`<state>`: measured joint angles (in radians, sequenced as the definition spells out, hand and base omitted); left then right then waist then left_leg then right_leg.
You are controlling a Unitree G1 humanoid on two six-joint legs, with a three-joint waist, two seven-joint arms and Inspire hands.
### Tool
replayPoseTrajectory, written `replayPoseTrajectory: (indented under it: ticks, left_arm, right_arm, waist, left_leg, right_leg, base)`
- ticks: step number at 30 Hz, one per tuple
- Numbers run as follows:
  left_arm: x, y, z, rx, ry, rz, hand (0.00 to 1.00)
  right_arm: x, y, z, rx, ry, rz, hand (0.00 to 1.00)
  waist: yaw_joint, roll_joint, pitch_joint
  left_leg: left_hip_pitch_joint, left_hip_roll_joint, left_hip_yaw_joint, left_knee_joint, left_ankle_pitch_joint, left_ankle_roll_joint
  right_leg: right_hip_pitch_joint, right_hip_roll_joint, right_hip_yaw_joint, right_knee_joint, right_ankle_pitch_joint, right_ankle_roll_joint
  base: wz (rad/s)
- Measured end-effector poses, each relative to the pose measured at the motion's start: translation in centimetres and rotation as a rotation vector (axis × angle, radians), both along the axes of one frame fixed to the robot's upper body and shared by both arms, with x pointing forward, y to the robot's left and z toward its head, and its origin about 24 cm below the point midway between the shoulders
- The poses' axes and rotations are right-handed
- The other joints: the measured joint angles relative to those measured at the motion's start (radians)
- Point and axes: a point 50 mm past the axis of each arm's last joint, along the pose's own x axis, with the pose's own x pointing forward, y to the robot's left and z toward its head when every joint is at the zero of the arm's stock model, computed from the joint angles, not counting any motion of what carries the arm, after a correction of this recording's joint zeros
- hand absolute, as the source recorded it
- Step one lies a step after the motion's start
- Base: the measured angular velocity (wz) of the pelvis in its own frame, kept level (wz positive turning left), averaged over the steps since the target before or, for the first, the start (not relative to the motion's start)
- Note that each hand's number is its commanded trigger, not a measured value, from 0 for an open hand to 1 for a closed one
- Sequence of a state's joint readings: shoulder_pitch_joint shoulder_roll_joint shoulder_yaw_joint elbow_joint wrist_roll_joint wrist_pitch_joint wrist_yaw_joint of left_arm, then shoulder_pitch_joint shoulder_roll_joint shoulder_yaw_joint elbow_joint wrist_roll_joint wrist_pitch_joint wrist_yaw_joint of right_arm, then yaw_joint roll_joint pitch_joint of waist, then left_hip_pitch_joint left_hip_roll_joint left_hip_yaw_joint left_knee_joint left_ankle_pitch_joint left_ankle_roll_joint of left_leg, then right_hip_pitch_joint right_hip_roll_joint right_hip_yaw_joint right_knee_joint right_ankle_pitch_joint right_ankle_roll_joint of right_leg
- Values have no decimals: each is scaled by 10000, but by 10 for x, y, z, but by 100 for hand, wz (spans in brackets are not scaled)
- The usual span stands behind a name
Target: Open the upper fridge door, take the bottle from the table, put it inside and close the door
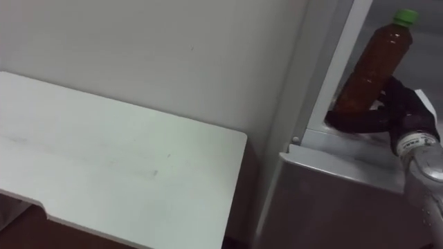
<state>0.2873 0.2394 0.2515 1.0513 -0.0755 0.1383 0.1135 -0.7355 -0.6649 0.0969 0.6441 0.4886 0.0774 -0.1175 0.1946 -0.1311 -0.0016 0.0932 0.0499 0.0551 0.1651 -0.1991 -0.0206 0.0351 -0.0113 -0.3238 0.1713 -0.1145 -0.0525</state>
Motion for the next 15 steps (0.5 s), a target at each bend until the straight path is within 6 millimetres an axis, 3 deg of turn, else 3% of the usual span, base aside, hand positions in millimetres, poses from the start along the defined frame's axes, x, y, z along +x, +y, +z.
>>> replayPoseTrajectory:
  ticks: [6,12,15]
  left_arm:
    - [10,2,1,335,-240,-7,0]
    - [-1,0,0,254,-22,55,0]
    - [-5,-1,0,238,59,55,0]
  right_arm:
    - [-4,6,1,-451,-160,303,0]
    - [-17,9,-5,-864,-378,415,0]
    - [-20,11,-8,-940,-369,484,0]
  waist:
    - [-324,20,-60]
    - [-572,-77,-125]
    - [-677,-104,-102]
  left_leg:
    - [-14,5,15,-13,0,-2]
    - [32,3,48,-31,-1,0]
    - [42,11,109,-34,-5,2]
  right_leg:
    - [-11,-7,54,-4,-2,3]
    - [-13,-2,104,-13,-10,15]
    - [-19,0,144,-12,-10,16]
  base:
    - [0]
    - [-1]
    - [-5]
